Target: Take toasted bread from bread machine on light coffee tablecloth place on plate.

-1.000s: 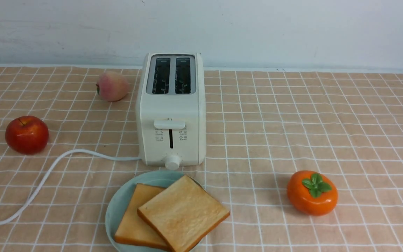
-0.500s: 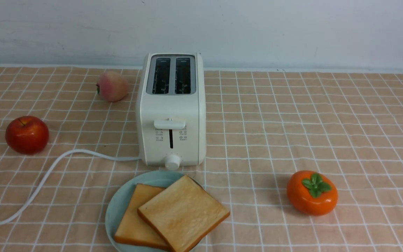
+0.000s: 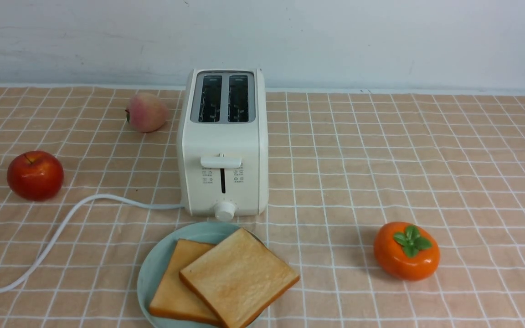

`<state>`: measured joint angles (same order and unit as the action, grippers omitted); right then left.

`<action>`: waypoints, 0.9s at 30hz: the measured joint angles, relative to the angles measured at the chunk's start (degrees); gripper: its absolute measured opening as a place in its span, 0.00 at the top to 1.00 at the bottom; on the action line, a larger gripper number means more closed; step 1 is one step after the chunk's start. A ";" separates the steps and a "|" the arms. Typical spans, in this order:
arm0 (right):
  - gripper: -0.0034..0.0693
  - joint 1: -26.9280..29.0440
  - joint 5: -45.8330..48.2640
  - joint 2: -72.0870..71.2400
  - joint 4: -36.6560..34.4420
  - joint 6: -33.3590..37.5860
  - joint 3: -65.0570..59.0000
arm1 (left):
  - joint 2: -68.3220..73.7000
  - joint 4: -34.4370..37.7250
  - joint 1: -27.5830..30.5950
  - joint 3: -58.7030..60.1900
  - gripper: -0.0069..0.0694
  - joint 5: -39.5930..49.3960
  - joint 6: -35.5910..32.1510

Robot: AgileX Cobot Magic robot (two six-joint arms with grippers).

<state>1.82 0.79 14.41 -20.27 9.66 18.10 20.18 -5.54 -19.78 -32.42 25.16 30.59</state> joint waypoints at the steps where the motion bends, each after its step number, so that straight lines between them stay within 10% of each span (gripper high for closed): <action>1: 0.94 0.05 0.05 0.00 0.00 0.00 0.00 | 0.00 0.06 0.00 0.00 0.93 0.38 0.00; 19: 0.91 0.04 0.15 0.00 0.00 -0.02 0.00 | -0.98 -0.61 0.39 2.87 0.92 0.44 -0.33; 27: 0.89 0.12 0.21 0.00 0.00 -0.02 0.00 | -13.52 3.38 13.38 23.08 0.91 -9.29 -1.50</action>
<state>1.94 1.01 14.41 -20.27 9.63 18.10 6.66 -2.16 -6.40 -9.34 15.86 29.08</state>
